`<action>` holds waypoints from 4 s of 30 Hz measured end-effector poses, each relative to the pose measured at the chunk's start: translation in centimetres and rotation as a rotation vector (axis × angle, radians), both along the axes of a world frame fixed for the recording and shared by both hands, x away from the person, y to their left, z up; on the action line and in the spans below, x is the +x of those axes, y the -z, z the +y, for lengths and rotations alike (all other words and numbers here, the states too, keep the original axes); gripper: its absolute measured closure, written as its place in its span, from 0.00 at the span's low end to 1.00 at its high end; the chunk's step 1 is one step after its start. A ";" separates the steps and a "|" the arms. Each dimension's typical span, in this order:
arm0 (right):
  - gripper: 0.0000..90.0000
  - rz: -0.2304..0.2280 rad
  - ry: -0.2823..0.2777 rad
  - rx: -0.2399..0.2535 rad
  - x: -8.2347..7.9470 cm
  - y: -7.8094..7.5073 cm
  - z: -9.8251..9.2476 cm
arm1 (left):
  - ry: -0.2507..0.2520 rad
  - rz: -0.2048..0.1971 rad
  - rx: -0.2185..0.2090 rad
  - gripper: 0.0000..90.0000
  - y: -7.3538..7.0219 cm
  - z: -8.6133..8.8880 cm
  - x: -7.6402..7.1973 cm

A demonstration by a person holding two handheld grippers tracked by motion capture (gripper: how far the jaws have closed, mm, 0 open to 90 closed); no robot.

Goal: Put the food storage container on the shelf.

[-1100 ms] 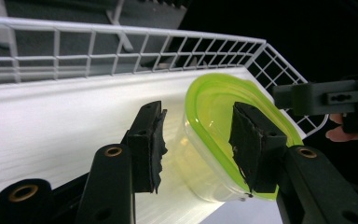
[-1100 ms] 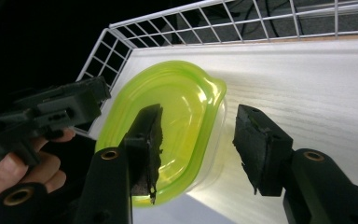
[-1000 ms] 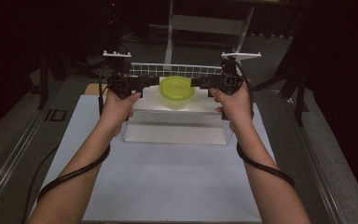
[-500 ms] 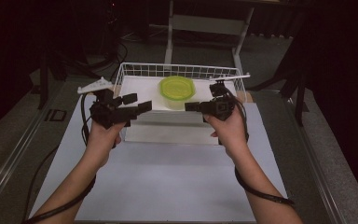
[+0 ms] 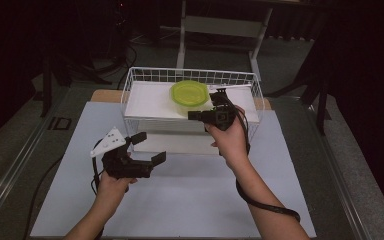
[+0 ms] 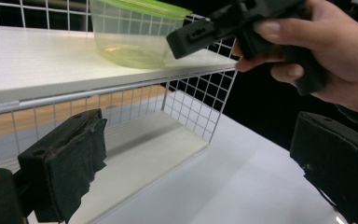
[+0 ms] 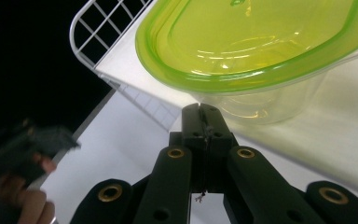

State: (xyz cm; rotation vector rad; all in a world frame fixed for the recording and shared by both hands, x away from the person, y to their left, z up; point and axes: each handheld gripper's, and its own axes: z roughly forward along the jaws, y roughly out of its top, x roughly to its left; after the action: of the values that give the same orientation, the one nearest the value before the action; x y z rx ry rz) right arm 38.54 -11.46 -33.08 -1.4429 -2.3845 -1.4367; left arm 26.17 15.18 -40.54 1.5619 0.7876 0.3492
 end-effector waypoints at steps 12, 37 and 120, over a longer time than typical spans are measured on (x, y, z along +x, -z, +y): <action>0.99 -0.002 0.027 0.013 1.1 0.1 0.8 | 0.040 0.001 0.052 0.04 2.5 -1.0 -2.2; 0.34 -0.230 -0.093 0.063 -5.9 0.8 -1.5 | 0.097 -0.035 0.082 0.05 2.1 -1.2 -3.6; 0.17 -0.349 -0.007 -0.007 -12.4 18.7 -15.9 | 0.124 0.026 0.226 0.05 11.1 -0.1 -4.2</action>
State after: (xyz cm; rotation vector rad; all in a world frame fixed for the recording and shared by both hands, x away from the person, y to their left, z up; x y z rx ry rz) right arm 26.18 -27.34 -51.79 -1.2725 -2.5811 -1.8125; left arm 21.96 15.10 -51.63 1.8218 0.6852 0.3363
